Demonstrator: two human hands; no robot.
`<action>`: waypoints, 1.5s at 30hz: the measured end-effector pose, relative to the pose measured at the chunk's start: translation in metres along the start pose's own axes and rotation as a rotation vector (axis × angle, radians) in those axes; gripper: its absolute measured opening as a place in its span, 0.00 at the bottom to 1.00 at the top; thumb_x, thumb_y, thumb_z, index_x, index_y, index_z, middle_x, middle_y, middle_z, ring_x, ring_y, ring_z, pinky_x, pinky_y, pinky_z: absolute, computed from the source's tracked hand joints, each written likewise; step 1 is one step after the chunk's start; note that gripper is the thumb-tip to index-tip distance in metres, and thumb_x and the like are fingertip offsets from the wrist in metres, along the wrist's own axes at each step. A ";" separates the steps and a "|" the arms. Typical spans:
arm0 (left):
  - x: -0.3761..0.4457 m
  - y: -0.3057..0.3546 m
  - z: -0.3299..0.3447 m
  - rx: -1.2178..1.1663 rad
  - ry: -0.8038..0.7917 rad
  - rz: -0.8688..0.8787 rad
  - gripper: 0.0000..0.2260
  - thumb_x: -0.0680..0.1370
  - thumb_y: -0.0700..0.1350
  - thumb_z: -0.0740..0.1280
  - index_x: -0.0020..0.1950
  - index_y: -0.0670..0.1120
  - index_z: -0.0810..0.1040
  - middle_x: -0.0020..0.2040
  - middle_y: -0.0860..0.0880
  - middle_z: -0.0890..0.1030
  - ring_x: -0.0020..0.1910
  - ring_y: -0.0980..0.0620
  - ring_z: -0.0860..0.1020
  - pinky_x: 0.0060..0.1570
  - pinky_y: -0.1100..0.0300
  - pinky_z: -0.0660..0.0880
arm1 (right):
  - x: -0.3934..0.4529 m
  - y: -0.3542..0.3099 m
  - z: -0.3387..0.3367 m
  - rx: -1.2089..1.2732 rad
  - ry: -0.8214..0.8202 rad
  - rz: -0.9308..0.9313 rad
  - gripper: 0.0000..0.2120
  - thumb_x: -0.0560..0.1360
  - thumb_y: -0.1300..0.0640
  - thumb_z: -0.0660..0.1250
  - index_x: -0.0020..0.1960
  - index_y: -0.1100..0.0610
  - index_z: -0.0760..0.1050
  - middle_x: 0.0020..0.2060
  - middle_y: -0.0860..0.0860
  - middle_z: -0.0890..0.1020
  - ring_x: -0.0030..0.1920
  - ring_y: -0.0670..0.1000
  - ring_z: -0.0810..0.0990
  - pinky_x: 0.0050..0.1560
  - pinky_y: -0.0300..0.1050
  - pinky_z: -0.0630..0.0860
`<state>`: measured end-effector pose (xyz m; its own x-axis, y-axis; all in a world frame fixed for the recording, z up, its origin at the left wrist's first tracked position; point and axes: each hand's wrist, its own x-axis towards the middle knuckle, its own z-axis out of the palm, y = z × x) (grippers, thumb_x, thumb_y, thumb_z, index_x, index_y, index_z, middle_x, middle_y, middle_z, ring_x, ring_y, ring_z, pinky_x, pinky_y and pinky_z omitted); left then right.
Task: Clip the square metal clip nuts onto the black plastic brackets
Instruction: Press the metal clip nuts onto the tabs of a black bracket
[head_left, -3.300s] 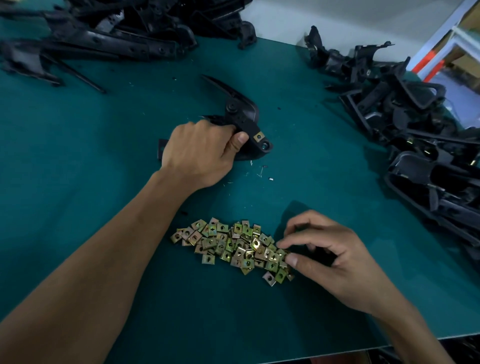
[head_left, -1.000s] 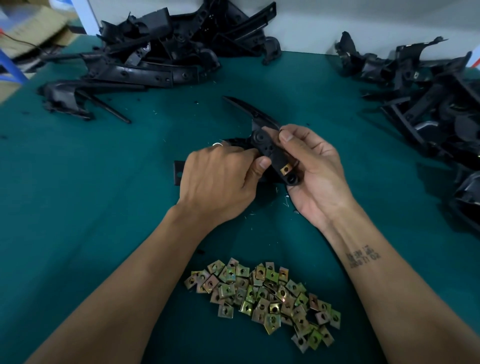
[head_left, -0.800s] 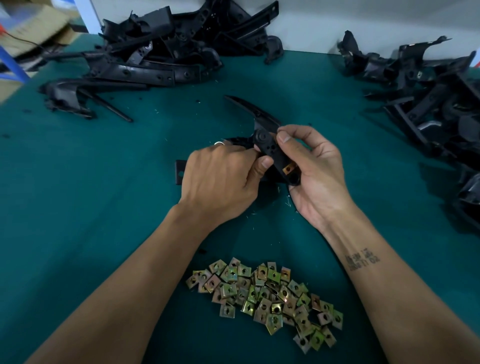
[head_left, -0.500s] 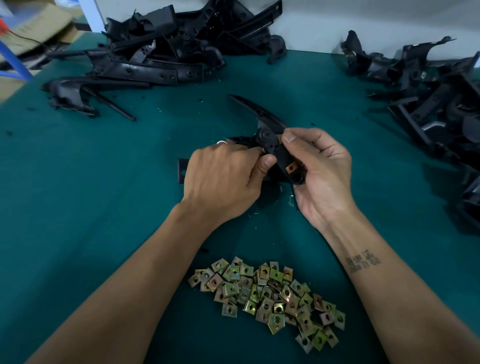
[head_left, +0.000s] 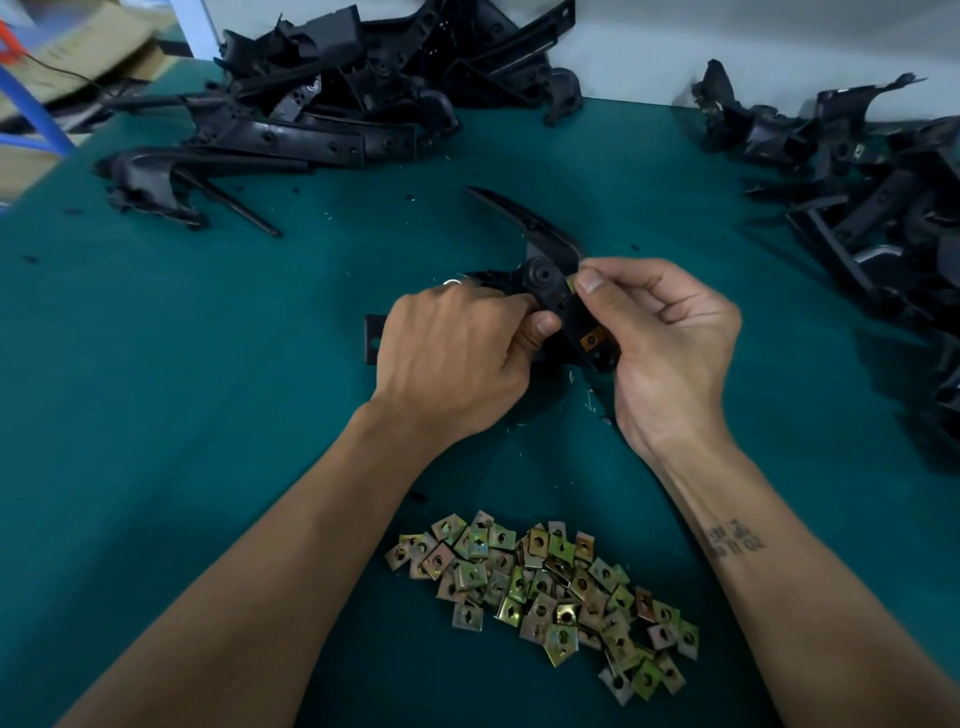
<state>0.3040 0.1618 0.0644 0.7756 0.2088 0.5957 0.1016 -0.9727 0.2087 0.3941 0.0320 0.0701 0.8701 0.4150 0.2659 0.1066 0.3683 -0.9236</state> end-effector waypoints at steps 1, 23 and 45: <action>0.000 0.000 0.000 0.002 0.000 0.002 0.19 0.82 0.57 0.53 0.34 0.51 0.62 0.30 0.49 0.77 0.29 0.41 0.74 0.29 0.58 0.57 | 0.000 -0.001 0.000 -0.009 0.004 -0.005 0.11 0.73 0.69 0.74 0.41 0.54 0.86 0.39 0.51 0.87 0.42 0.47 0.85 0.48 0.38 0.79; 0.001 -0.001 -0.003 0.065 -0.091 -0.067 0.22 0.81 0.60 0.48 0.33 0.50 0.66 0.31 0.48 0.77 0.31 0.41 0.74 0.30 0.56 0.57 | -0.008 -0.002 0.004 -0.171 -0.093 0.009 0.10 0.76 0.60 0.71 0.39 0.48 0.85 0.37 0.47 0.86 0.41 0.45 0.81 0.48 0.40 0.77; 0.004 -0.002 -0.002 0.162 -0.032 -0.236 0.23 0.84 0.57 0.53 0.33 0.49 0.70 0.30 0.46 0.77 0.28 0.41 0.72 0.28 0.59 0.49 | -0.029 -0.029 -0.030 -1.113 -0.682 -0.059 0.05 0.78 0.57 0.73 0.47 0.49 0.78 0.46 0.41 0.74 0.45 0.45 0.74 0.45 0.45 0.72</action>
<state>0.3055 0.1642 0.0679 0.7378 0.4310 0.5196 0.3783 -0.9014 0.2105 0.3802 -0.0157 0.0811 0.4681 0.8785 0.0956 0.7603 -0.3452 -0.5502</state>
